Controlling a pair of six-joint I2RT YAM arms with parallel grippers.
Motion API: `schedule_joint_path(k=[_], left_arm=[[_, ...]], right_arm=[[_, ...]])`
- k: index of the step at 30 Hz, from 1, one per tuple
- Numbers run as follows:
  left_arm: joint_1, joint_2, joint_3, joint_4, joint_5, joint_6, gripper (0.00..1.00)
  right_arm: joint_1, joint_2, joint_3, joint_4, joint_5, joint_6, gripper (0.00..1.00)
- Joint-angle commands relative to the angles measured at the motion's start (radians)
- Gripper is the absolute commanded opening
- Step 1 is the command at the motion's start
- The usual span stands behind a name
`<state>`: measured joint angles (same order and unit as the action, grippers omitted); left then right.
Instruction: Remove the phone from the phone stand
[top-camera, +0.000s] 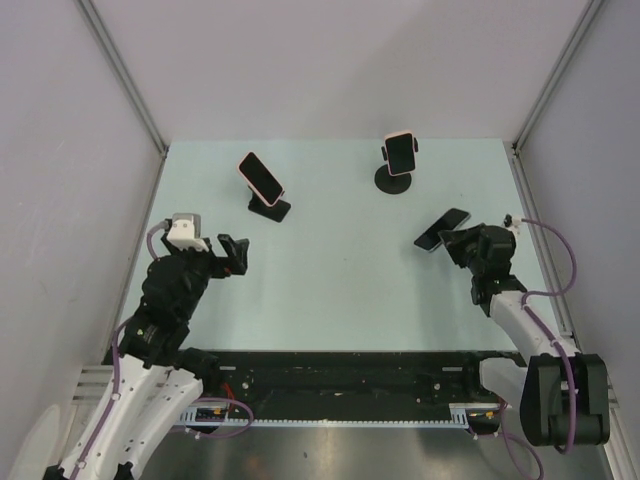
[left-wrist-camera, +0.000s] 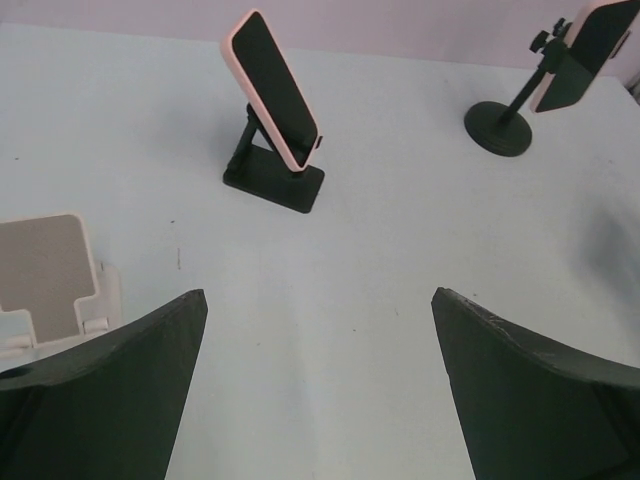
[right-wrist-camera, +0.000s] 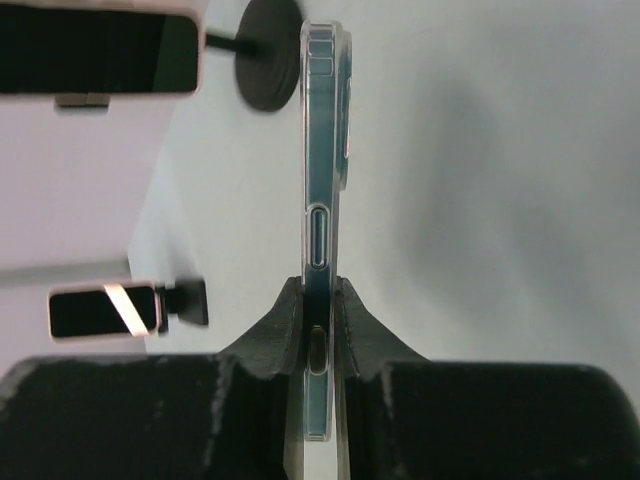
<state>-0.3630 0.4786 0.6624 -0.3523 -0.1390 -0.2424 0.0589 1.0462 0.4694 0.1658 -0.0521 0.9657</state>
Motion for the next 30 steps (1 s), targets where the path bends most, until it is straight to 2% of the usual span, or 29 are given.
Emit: schedule_joint_path(k=[1, 6, 11, 19, 25, 30], left_arm=[[-0.020, -0.028, -0.032, 0.013, -0.126, 0.041, 1.00], [-0.037, -0.044, -0.037, 0.016, -0.148, 0.048, 1.00], [-0.053, -0.048, -0.041, 0.019, -0.166, 0.058, 1.00], [-0.068, -0.038, -0.043, 0.024, -0.194, 0.064, 1.00], [-0.071, -0.032, -0.044, 0.027, -0.201, 0.066, 1.00], [-0.073, -0.029, -0.044, 0.030, -0.200, 0.068, 1.00]], right_arm=[[-0.112, 0.029, -0.029, 0.196, 0.079, 0.149, 0.00], [-0.157, 0.170, -0.037, 0.366, 0.207, 0.180, 0.00], [-0.209, 0.343, -0.014, 0.527, 0.239, 0.301, 0.00], [-0.211, 0.602, 0.103, 0.603, 0.345, 0.390, 0.00], [-0.191, 0.693, 0.176, 0.609, 0.445, 0.476, 0.00], [-0.185, 0.810, 0.258, 0.594, 0.422, 0.525, 0.16]])
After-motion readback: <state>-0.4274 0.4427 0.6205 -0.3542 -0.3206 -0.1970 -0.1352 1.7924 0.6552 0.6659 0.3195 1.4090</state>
